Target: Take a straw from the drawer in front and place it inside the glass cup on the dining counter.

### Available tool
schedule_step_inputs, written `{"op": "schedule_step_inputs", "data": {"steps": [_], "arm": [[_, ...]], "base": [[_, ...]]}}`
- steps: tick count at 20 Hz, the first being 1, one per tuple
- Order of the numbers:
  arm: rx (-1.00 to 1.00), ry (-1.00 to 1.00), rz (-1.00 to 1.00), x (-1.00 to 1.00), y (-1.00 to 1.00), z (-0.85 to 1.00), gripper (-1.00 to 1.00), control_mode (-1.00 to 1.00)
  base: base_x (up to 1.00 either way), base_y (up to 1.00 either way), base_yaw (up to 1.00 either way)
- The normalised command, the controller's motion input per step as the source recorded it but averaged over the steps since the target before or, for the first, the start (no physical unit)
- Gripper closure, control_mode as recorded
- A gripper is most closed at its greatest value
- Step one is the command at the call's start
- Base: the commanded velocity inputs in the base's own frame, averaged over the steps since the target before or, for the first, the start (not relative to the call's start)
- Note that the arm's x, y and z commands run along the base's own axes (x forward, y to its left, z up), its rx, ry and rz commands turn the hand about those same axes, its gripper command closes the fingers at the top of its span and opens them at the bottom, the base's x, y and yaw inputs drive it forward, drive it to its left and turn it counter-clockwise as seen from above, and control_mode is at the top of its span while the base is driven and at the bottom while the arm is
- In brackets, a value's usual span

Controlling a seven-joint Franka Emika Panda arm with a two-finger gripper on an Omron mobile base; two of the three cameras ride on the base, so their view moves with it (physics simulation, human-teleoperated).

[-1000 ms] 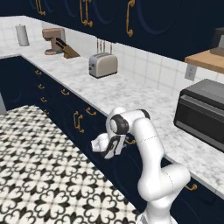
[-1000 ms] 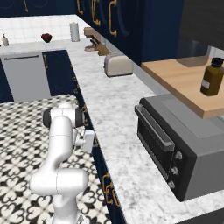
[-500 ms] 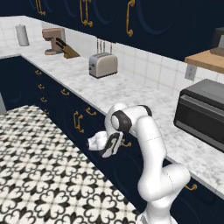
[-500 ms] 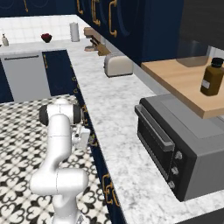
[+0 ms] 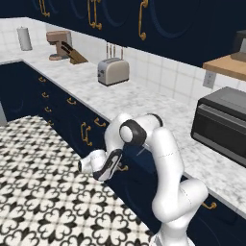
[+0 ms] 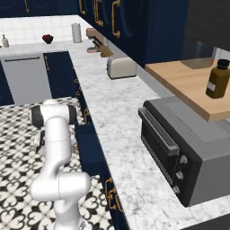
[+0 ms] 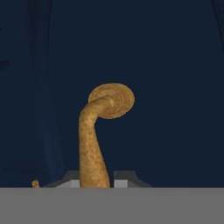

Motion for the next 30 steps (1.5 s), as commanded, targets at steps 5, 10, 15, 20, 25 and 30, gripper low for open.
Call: {"op": "schedule_step_inputs", "data": {"steps": [5, 10, 15, 20, 25, 30], "arm": [[0.17, 0.14, 0.07, -0.56, 0.96, 0.14, 1.00, -1.00], [0.21, 0.17, 0.09, -0.47, 0.98, 0.16, 1.00, -1.00], [0.23, 0.16, 0.07, -0.36, 0.93, 0.22, -1.00, -1.00], [0.30, 0.09, 0.00, -0.27, 0.25, 0.54, -1.00, -1.00], [0.41, 0.01, 0.00, -0.24, -0.19, 1.00, -1.00, -1.00], [0.27, 0.00, -0.07, 0.12, -0.90, 0.87, -1.00, -1.00]], "base": [[0.00, 0.00, 0.00], [0.00, 0.00, 0.00], [0.00, 0.00, 0.00], [0.00, 0.00, 0.00], [0.00, 0.00, 0.00], [0.00, 0.00, 0.00]]}}
